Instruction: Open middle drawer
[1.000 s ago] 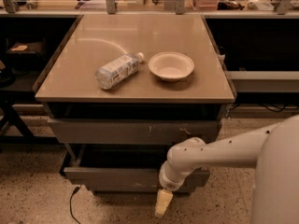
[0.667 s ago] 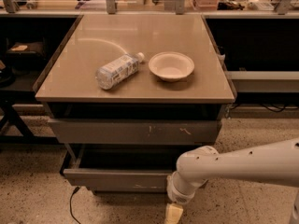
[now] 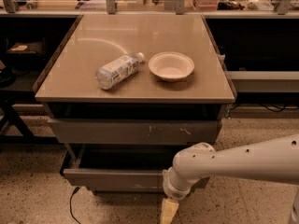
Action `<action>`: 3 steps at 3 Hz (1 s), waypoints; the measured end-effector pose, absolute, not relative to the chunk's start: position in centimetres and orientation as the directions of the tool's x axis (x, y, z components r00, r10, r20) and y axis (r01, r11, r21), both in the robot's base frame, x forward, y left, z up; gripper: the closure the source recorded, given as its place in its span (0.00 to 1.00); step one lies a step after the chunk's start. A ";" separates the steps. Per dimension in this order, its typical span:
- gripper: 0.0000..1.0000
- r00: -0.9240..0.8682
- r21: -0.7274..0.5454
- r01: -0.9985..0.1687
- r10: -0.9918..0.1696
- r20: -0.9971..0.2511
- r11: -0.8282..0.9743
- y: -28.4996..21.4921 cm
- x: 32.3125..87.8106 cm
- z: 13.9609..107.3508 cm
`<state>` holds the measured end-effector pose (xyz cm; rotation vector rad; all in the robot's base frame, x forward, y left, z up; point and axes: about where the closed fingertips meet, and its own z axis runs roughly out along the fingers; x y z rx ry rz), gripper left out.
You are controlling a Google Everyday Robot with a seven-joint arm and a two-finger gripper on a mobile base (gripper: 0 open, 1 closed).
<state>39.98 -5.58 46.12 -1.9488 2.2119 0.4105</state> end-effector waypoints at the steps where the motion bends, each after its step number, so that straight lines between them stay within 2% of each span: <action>1: 0.00 -0.104 0.039 -0.995 -0.942 -0.318 0.096 -4.3 42.3 46.8; 3: 0.00 -0.062 0.011 -0.998 -0.951 -0.302 0.062 -2.1 45.8 45.0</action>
Offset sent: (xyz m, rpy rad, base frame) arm 0.0632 0.0399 -0.0107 -0.0038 -0.0956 0.0507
